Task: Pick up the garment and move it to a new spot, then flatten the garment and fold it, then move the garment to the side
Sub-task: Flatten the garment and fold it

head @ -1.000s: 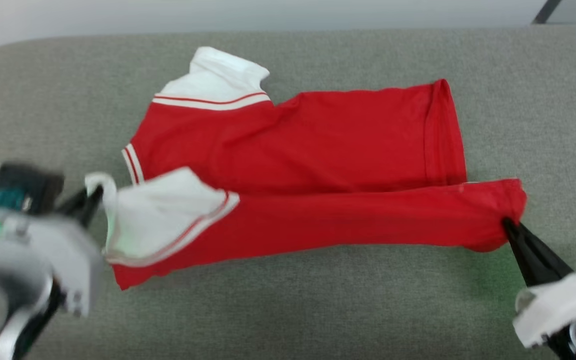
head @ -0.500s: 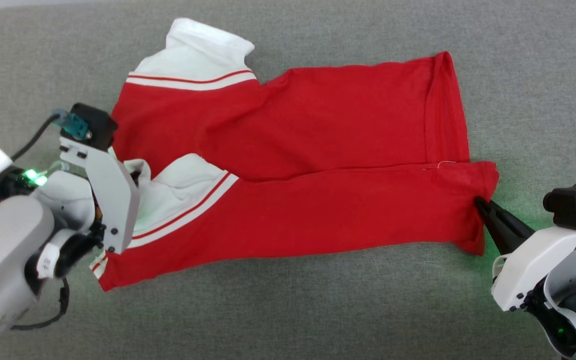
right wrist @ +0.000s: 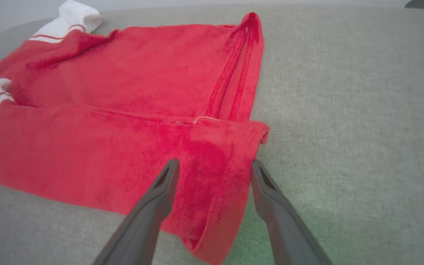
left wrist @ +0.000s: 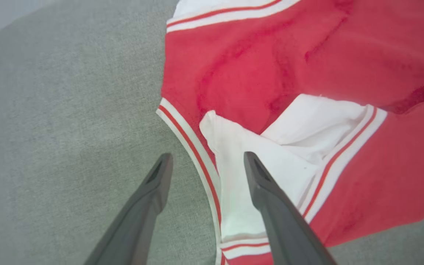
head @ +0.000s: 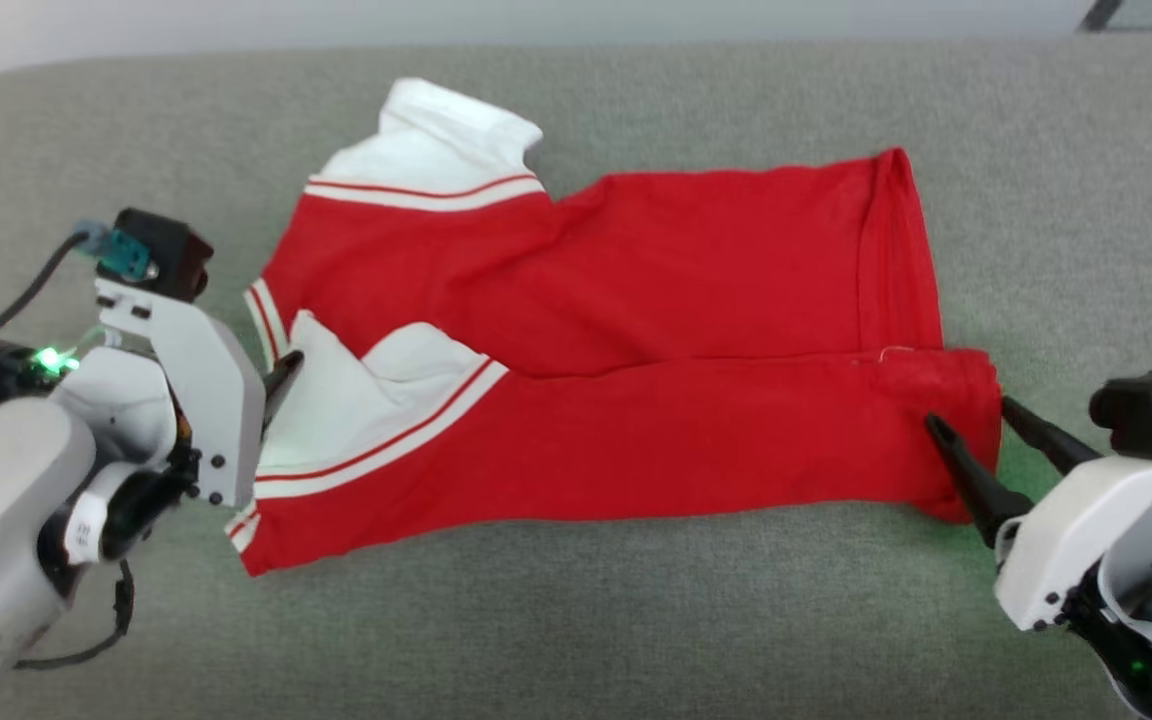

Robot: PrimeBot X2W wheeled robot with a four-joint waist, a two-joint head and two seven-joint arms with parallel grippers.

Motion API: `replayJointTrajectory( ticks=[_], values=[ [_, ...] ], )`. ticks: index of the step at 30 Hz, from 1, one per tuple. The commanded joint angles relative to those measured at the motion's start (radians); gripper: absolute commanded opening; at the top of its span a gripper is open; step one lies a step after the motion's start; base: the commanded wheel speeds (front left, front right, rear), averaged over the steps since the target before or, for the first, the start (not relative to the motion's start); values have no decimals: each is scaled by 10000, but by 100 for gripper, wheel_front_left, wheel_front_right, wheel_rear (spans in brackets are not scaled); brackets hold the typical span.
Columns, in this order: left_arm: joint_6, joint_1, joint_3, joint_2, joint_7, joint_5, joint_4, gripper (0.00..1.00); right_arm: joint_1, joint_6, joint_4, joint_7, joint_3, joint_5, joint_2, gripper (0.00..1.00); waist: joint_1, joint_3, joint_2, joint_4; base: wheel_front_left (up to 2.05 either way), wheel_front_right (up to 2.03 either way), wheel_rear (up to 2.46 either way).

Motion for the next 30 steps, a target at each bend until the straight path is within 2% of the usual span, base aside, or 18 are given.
replayJointTrajectory(
  ticks=[1,7,12,19,30],
  values=[
    [103,232,101,33,-221,-31,-119,100,183,-11,-91,-133,-49,-53,-94,100,0,-448,0,228,0,0,0],
    [520,950,305,183,-916,-301,-804,100,620,-11,-532,-1011,-305,-350,-148,100,0,-1103,0,513,0,0,0],
    [931,1407,292,363,-606,-760,-1227,100,938,-11,-1149,-2030,-320,-729,-119,100,0,-1426,0,538,0,0,0],
    [1376,1670,215,662,516,-1507,-1327,100,1146,-11,-1919,-2694,-363,-914,288,100,0,-1364,0,-105,0,0,0],
    [1544,1780,-77,856,1793,-2022,-694,100,1432,-11,-2570,-2780,-688,-855,1068,100,0,-707,0,-1181,0,0,0]
  ],
)
